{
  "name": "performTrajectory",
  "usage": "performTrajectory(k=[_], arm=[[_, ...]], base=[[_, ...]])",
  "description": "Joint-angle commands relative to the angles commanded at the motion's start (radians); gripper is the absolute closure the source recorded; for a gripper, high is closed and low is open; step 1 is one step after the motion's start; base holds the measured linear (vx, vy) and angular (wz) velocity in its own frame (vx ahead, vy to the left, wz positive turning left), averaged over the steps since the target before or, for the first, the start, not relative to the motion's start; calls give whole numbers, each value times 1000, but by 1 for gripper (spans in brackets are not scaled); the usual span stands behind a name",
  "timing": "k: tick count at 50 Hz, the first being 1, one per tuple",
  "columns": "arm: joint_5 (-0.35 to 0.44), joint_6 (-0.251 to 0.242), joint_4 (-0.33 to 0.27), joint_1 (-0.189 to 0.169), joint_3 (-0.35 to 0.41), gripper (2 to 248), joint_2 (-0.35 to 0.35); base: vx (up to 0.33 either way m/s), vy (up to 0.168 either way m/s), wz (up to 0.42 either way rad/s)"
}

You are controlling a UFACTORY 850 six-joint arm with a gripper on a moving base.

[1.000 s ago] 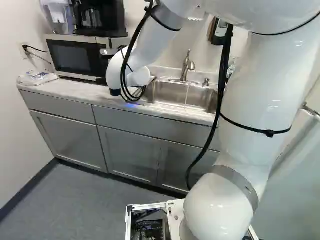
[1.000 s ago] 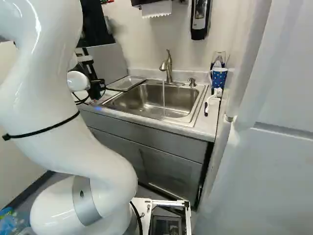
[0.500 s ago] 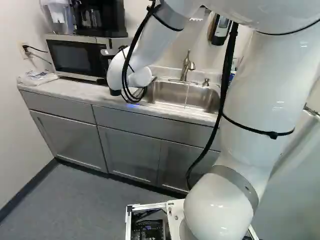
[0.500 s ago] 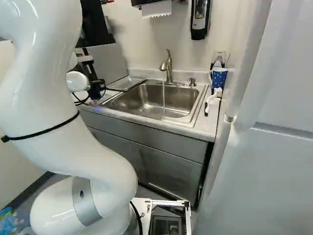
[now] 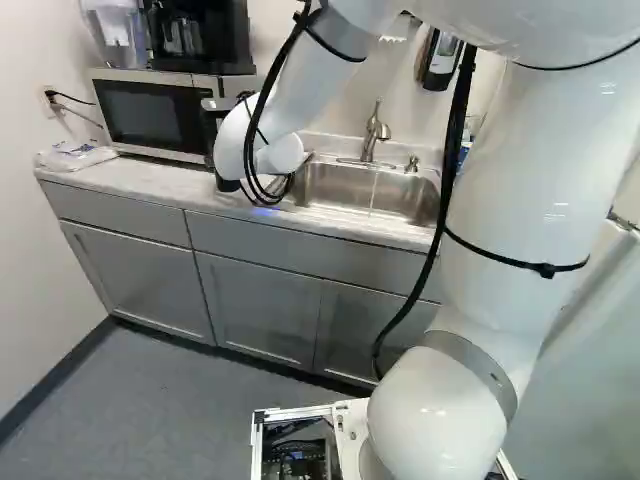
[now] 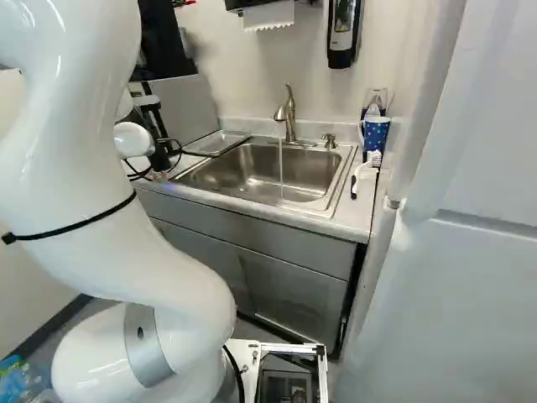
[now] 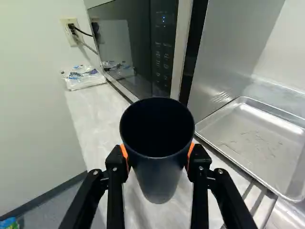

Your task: Rinse the cup and place it in the tray

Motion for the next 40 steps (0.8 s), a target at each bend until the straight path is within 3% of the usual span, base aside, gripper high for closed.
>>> performTrajectory(k=[16, 40], arm=[[0, 0, 0, -5, 0, 125, 29], [-18, 0, 0, -62, 47, 125, 126]], base=[[0, 0, 0], [0, 0, 0]])
